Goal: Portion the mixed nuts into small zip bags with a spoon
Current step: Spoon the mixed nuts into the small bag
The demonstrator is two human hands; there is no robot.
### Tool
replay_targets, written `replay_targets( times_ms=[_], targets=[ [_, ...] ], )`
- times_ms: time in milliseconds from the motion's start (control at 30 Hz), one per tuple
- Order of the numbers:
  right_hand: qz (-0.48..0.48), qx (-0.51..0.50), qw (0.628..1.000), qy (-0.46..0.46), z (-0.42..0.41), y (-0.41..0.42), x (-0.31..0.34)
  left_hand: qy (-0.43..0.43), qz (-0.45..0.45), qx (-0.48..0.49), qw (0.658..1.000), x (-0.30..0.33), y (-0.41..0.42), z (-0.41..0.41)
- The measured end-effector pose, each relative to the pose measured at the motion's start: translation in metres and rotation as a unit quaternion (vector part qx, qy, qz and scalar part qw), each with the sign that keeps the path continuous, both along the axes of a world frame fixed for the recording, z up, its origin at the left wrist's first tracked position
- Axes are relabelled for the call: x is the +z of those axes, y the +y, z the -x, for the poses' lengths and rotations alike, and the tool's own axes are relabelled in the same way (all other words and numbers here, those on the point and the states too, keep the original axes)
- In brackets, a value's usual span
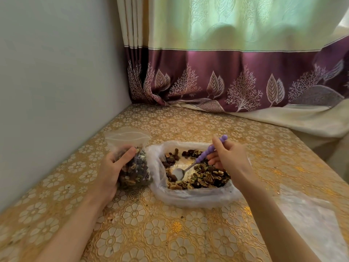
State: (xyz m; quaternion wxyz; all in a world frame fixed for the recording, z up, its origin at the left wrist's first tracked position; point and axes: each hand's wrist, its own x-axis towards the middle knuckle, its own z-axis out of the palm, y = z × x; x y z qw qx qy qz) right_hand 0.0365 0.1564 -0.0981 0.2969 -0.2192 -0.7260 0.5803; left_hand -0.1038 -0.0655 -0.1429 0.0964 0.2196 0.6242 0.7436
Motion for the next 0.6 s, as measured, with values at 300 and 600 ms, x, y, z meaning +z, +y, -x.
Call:
replay_targets(
  times_ms=[300,600],
  targets=[
    [0.111,-0.036,0.993,0.03,0.013,-0.02,-0.019,0.017,0.047,-0.025,0.998,-0.002,-0.001,0.0],
    [0.143,-0.042,0.989,0.003,0.01,-0.013,-0.015,0.045,0.112,-0.067,0.99,0.001,0.002,-0.007]
  ],
)
